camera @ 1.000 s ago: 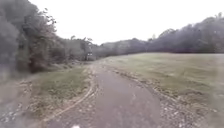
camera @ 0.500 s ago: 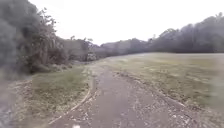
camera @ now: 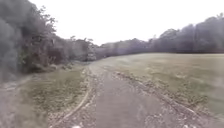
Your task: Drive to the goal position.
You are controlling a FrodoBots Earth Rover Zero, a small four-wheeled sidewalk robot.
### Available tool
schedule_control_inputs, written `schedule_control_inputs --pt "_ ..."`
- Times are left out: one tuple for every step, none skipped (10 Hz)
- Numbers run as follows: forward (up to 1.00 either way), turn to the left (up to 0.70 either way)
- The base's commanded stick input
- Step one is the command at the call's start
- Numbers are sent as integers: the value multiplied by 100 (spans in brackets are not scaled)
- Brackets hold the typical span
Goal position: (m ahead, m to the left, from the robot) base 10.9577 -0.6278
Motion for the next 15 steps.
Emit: schedule_control_inputs --pt "45 0" --pt "45 0" --pt "45 0" --pt "45 0" --pt "45 0" --pt "45 0" --pt "45 0" --pt "45 0" --pt "45 0" --pt "45 0" --pt "45 0" --pt "45 0" --pt "45 0" --pt "45 0" --pt "45 0"
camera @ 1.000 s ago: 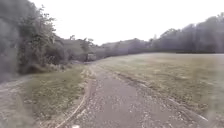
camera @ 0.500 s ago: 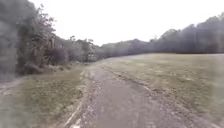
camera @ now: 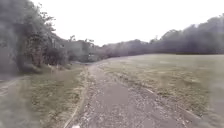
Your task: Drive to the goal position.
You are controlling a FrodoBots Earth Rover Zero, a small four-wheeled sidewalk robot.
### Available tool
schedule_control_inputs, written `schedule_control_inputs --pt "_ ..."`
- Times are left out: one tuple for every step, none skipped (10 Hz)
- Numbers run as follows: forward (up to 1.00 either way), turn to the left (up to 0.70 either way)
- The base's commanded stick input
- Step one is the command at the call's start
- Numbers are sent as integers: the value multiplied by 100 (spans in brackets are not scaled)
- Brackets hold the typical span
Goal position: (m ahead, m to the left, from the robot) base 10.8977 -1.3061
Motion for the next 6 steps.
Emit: schedule_control_inputs --pt "45 0" --pt "45 0" --pt "45 0" --pt "45 0" --pt "45 0" --pt "45 0"
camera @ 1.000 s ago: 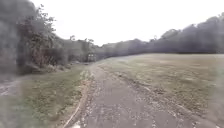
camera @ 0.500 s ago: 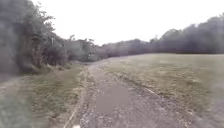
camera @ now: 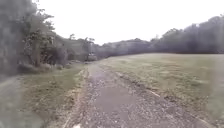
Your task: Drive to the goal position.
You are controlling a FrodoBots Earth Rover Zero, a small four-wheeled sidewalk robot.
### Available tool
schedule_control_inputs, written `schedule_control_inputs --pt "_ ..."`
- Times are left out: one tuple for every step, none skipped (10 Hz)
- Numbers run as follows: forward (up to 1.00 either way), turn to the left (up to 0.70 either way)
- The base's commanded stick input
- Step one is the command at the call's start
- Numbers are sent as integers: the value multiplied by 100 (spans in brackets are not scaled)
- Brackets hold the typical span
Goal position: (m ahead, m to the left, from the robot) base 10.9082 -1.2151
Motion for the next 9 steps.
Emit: schedule_control_inputs --pt "45 0" --pt "45 0" --pt "45 0" --pt "45 0" --pt "45 0" --pt "45 0" --pt "45 0" --pt "45 0" --pt "45 0"
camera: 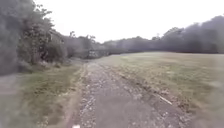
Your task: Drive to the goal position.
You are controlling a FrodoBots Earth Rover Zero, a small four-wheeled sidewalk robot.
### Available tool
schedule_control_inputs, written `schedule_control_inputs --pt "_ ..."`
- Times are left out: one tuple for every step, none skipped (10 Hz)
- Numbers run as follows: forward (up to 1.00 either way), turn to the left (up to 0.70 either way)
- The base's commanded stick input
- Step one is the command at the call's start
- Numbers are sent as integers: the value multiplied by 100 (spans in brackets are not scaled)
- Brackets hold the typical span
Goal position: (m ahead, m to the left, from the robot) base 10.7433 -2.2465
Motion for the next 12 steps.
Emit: schedule_control_inputs --pt "45 0" --pt "45 0" --pt "45 0" --pt "45 0" --pt "45 0" --pt "45 0" --pt "45 0" --pt "45 0" --pt "45 10" --pt "45 22" --pt "45 27" --pt "45 27"
